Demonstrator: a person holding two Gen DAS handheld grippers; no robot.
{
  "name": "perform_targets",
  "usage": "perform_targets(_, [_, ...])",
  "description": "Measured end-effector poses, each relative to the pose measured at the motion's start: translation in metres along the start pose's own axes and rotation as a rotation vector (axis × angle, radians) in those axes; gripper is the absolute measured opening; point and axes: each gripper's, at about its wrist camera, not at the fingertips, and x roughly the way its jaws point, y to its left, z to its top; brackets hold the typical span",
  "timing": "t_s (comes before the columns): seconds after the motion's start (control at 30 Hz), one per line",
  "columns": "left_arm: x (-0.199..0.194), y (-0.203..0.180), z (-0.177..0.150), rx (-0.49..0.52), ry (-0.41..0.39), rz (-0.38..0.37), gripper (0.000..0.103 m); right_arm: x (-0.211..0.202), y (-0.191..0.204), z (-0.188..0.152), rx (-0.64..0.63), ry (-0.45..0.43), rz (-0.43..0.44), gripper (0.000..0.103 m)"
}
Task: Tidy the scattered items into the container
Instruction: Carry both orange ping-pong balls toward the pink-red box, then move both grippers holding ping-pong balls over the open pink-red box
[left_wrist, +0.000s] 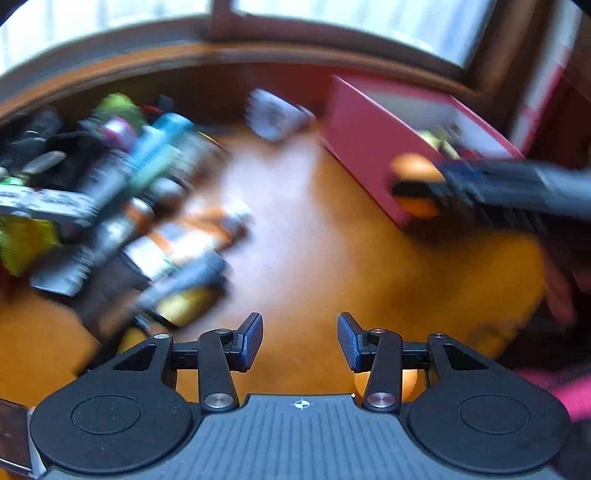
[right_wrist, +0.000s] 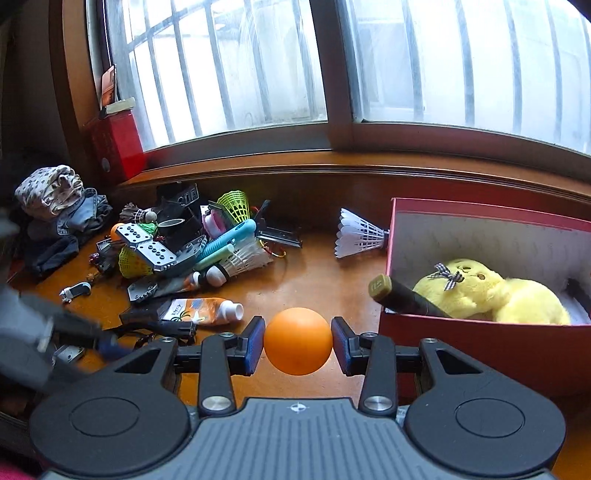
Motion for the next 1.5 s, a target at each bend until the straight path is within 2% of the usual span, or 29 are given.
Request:
perform_targets(0.17, [-0.001,-0.009,0.003,0.122,0.026,-0.032,0.045,0.004,0.0,0.006,-0.034,-0.017,0.013,0.042])
perform_targets(0.33, [-0.001,-0.001,0.011,0.123,0.025,-0.023,0.046,0.008,0.004,0.012,-0.073,-0.028,0.016,0.042])
perform_targets(0.63, [-0.011,0.005,0.022,0.111,0.014,-0.042,0.058,0.012,0.003,0.019,-0.08,-0.039,0.006,0.042])
perform_targets(0.8, [-0.014,0.006,0.012,0.083,0.036,-0.043,0.063,0.009,0.004,0.015,-0.064,-0.037,0.017,0.042])
perform_targets(1.0, [-0.008,0.005,-0.001,0.053,0.08,-0.061,0.064,0.003,0.01,0.007,-0.057,-0.025,0.034,0.042])
perform_targets(1.07, [-0.003,0.005,-0.007,0.047,0.11,-0.055,0.06,0.0,0.013,0.005,-0.057,-0.02,0.037,0.042])
perform_targets(1.13, [0.003,0.004,-0.012,0.046,0.135,-0.043,0.051,-0.003,0.015,0.002,-0.06,-0.019,0.038,0.042])
perform_targets(1.27, [0.002,0.001,-0.018,0.074,0.121,-0.01,0.04,-0.009,0.019,-0.002,-0.064,-0.021,0.035,0.042])
perform_targets(1.5, [0.001,-0.001,-0.02,0.097,0.082,0.055,0.039,-0.018,0.02,-0.006,-0.061,-0.037,0.022,0.042])
